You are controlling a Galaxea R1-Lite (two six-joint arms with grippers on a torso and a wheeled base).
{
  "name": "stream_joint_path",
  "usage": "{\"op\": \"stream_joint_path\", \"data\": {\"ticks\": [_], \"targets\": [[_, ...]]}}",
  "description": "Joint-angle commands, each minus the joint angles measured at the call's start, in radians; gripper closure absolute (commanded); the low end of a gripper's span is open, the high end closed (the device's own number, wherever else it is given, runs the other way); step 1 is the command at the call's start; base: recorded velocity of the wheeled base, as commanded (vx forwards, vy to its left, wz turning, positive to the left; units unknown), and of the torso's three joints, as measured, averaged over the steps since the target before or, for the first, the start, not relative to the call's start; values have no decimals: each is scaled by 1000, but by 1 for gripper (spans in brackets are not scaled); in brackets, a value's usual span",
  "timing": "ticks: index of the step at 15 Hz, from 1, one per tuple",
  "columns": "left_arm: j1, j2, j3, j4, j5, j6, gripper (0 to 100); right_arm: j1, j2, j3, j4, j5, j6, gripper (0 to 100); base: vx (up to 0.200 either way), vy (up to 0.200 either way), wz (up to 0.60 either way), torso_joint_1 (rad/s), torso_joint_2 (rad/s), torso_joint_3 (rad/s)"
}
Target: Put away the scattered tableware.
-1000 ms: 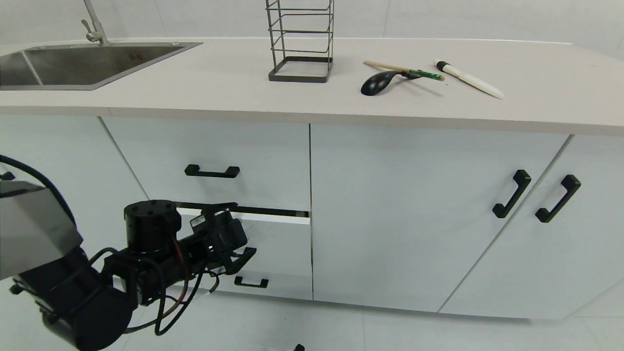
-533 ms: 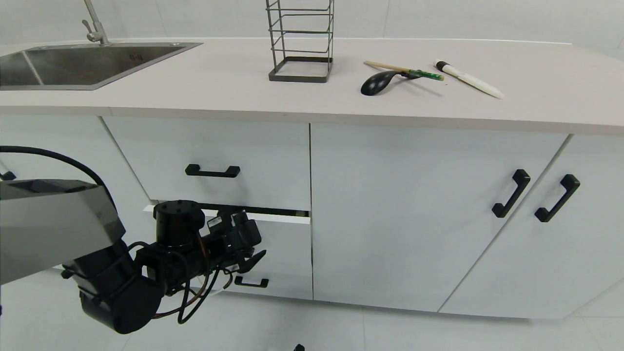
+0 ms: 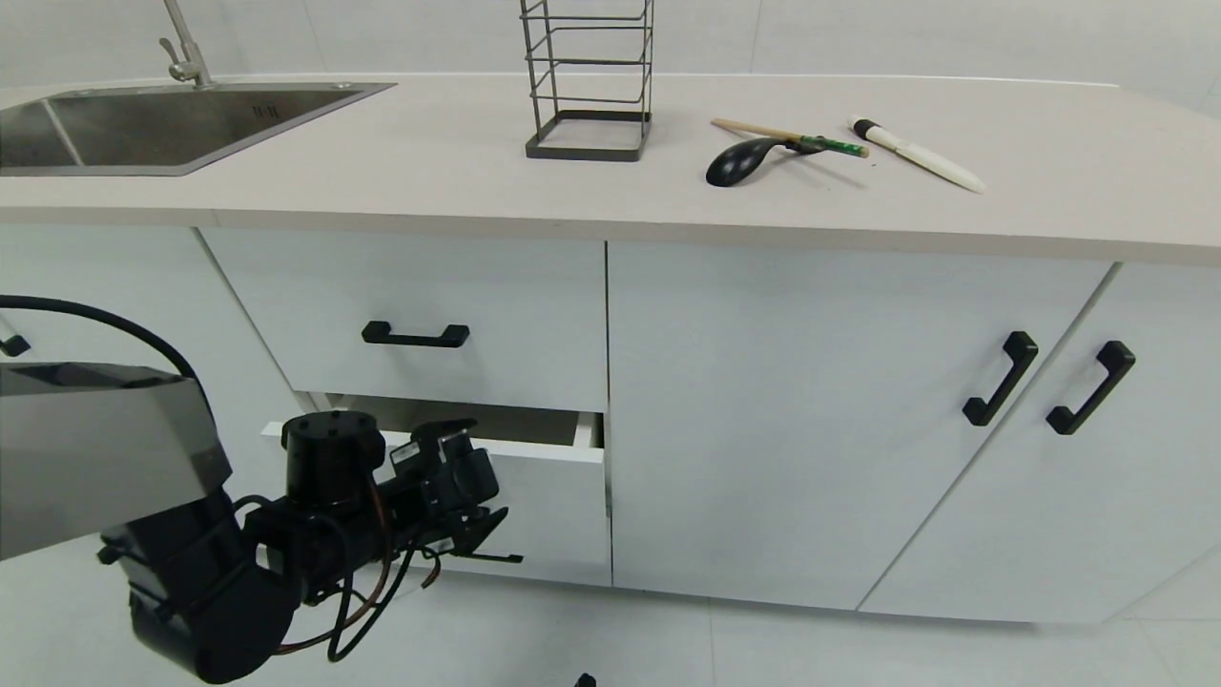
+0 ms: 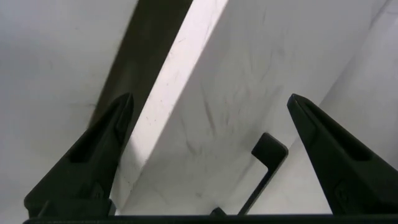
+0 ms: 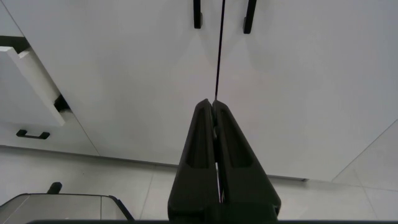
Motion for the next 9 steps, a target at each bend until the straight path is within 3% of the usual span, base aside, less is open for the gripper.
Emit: {"op": "stream_joint_path", "data": {"ticks": [1, 4, 9], "targets": [[-20, -117, 138, -9, 0, -3, 0, 0, 1, 0, 0, 1, 1, 100, 0, 0, 0, 0, 0, 0], [-46, -224, 259, -8, 0, -7, 0, 0, 1, 0, 0, 1, -1, 100, 0, 0, 0, 0, 0, 0], [-113, -425, 363, -8, 0, -10, 0, 0, 1, 0, -2, 1, -1, 100, 0, 0, 0, 0, 0, 0]]}}
